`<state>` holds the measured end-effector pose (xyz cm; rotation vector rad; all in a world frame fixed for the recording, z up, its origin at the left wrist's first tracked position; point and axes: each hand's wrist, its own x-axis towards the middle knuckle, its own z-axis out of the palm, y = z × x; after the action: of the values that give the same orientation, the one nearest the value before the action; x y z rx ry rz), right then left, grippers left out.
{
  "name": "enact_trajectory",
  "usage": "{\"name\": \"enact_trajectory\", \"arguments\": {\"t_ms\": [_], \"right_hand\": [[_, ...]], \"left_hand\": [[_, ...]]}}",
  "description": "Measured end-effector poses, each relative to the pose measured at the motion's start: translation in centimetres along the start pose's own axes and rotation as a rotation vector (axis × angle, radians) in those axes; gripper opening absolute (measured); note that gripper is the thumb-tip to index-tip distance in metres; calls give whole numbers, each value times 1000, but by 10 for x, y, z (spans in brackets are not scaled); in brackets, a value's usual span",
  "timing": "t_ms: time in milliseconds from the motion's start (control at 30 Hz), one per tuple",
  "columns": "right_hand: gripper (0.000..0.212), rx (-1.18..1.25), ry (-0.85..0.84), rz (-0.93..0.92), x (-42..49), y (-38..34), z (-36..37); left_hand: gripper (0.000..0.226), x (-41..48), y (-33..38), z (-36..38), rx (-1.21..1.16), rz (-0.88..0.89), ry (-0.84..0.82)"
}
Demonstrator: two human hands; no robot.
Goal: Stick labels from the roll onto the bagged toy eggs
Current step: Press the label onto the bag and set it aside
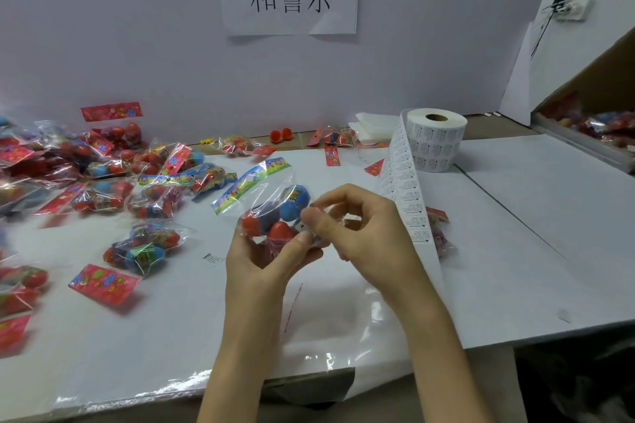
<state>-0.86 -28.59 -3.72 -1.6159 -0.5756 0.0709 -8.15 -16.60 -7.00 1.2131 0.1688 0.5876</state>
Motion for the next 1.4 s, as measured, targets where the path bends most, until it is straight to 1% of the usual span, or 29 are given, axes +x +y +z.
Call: {"name": "enact_trajectory", "arguments": {"t_ms": [100,233,300,400,467,567,667,767,867,933,1000,1167,1200,1300,1400], "right_hand": [[14,48,-12,-4,0,1,0],[16,98,-1,-9,1,2,-5],[18,116,18,-19,1,2,-5],[17,79,24,-39,0,2,-2],[15,42,14,-47,-1,2,1],[15,8,-8,-52,-1,1,3],[16,11,-22,-65,-1,0,3],[20,40,-25,-82,0,1,2],[13,36,-53,-76,0,3,1],[10,28,-93,-49,-1,3,1],[14,39,-131,-43,-1,4,0],[22,71,-189,-53,-1,4,-1],[21,73,-187,-52,-1,4,-1],[11,73,-133,-38,-1,3,-1],[11,50,-60,-22,1,5,-1]], "left_hand": [[66,1,-1,-4,23,3,-18],[66,2,-6,-6,84,23,-58],[69,2,-8,-6,106,30,-64],[75,2,-7,-5,57,15,-72],[72,2,-4,-4,11,-7,-85],[65,2,-2,-2,23,-10,-40],[67,2,-2,-1,43,-12,4],[64,2,-2,0,40,-16,4],[64,1,-1,0,34,-20,9],[60,1,-1,-1,32,-16,22],[55,1,-1,-2,15,-20,39],[56,1,0,-2,-5,-33,85],[56,1,0,-2,-1,-33,87],[62,1,0,-1,48,-26,63],[71,1,0,0,92,-36,32]]}}
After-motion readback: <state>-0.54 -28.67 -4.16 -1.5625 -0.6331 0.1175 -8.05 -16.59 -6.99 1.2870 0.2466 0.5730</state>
